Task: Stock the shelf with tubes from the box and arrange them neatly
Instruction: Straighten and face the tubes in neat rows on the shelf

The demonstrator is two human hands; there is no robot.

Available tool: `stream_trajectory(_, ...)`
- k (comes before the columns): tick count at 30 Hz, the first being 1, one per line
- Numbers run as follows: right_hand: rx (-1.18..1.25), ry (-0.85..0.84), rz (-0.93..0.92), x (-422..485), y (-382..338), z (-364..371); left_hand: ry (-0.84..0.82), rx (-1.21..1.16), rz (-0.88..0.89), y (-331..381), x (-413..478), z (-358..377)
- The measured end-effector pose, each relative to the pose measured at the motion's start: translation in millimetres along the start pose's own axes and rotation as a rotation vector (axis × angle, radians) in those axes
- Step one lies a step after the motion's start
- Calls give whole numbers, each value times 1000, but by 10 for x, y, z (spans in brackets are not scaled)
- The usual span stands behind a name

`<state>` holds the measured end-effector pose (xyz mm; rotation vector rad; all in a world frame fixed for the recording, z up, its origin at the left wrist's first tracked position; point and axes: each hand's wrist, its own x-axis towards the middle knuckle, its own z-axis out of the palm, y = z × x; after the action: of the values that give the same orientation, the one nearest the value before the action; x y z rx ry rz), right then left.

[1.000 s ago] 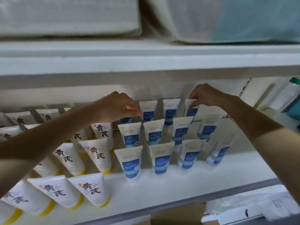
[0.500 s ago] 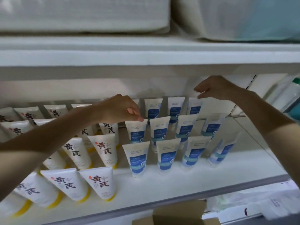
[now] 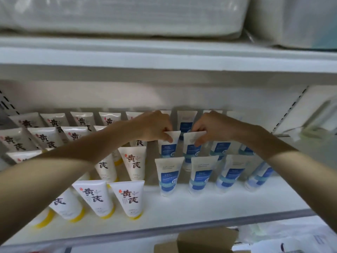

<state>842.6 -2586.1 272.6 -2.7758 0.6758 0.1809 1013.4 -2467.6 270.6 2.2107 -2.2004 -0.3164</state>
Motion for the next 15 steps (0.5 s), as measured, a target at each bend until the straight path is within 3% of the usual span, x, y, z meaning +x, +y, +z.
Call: stream_trajectory(15, -7, 96, 57, 196, -21, 24, 64, -62, -49, -211, 67, 11)
